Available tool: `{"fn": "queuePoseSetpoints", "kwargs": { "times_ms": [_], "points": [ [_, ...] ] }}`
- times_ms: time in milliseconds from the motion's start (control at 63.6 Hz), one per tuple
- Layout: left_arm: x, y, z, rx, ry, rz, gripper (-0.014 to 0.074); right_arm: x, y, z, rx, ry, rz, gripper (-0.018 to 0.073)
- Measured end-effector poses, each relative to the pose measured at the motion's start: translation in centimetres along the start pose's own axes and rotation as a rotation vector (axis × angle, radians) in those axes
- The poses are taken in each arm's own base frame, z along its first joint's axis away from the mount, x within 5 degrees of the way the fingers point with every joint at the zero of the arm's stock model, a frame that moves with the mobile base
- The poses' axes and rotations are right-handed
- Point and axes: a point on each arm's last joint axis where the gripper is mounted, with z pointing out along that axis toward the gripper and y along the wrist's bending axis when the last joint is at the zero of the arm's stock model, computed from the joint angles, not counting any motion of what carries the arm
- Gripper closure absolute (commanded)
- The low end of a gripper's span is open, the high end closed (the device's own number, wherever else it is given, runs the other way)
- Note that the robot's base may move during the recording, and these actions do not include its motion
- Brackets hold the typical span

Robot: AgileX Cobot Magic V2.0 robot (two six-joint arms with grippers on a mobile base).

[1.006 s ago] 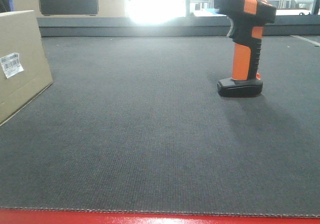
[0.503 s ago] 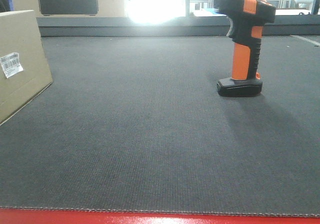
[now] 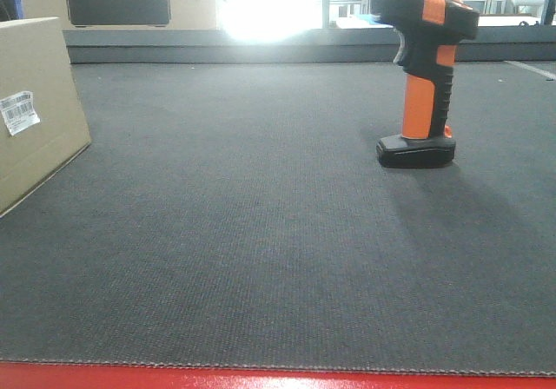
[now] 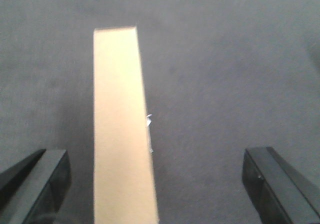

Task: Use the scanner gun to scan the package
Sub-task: 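Grasp the cardboard box with the left gripper and lift it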

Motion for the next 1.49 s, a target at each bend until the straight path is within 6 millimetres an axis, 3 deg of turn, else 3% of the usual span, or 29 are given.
{"fn": "queuePoseSetpoints", "kwargs": {
  "times_ms": [204, 519, 928, 1101, 1163, 1258, 1446, 1494],
  "points": [
    [-2.4, 1.9, 4.6, -0.023, 0.169, -0.001, -0.0006, 0.0, 0.1, 0.0, -0.019, 0.000, 0.001, -0.0010],
    [-1.6, 2.3, 11.2, 0.008, 0.381, -0.007, -0.0006, 0.0, 0.1, 0.0, -0.018, 0.000, 0.001, -0.0010],
    [-0.4, 2.7, 16.2, 0.013, 0.509, 0.014, -0.0006, 0.0, 0.1, 0.0, -0.018, 0.000, 0.001, -0.0010],
    [-0.1, 2.8, 17.0, 0.014, 0.529, 0.015, 0.0012, 0.0, 0.1, 0.0, -0.018, 0.000, 0.001, -0.0010],
    [-0.1, 2.8, 17.0, 0.014, 0.529, 0.015, 0.0063, 0.0, 0.1, 0.0, -0.018, 0.000, 0.001, -0.0010],
    [-0.1, 2.8, 17.0, 0.014, 0.529, 0.015, 0.0239, 0.0, 0.2, 0.0, -0.021, 0.000, 0.001, -0.0010],
    [-0.1, 2.8, 17.0, 0.014, 0.529, 0.015, 0.0706, 0.0, 0.2, 0.0, -0.023, 0.000, 0.001, -0.0010],
    [-0.1, 2.8, 17.0, 0.014, 0.529, 0.015, 0.0708, 0.0, 0.2, 0.0, -0.029, 0.000, 0.001, -0.0010]
  ]
}}
